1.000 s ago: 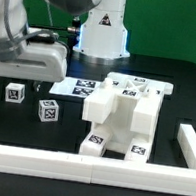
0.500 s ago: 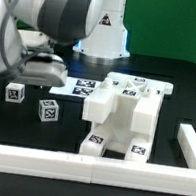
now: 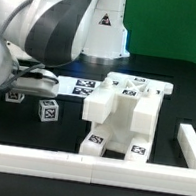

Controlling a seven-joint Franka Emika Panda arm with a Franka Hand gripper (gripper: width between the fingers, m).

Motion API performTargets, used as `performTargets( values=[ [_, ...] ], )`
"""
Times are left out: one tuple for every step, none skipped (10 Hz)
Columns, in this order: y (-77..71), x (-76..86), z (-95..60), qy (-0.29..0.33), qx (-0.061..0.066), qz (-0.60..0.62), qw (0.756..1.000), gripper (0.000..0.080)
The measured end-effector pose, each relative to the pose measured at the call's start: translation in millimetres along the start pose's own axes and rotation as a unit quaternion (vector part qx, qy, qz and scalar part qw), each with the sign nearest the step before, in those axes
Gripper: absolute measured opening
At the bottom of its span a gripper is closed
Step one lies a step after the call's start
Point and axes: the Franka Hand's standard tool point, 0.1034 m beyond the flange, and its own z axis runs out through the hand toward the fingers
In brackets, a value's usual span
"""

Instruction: Assemble chair

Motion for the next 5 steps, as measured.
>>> performTargets(
  values=[
    [-3.5, -0.4, 6.0, -0.005, 0.001, 0.010, 1.000, 0.0649],
    [-5.5, -0.5, 8.4, -0.008, 0.001, 0.016, 1.000, 0.0649],
    [-4.2, -0.5, 8.0, -0.007, 0.002, 0.016, 1.000, 0.0606],
    [-3.6, -0.6, 8.3, -0.007, 0.002, 0.017, 1.000, 0.0606],
    [-3.4, -0.6, 8.4, -0.007, 0.002, 0.017, 1.000, 0.0470]
  ],
)
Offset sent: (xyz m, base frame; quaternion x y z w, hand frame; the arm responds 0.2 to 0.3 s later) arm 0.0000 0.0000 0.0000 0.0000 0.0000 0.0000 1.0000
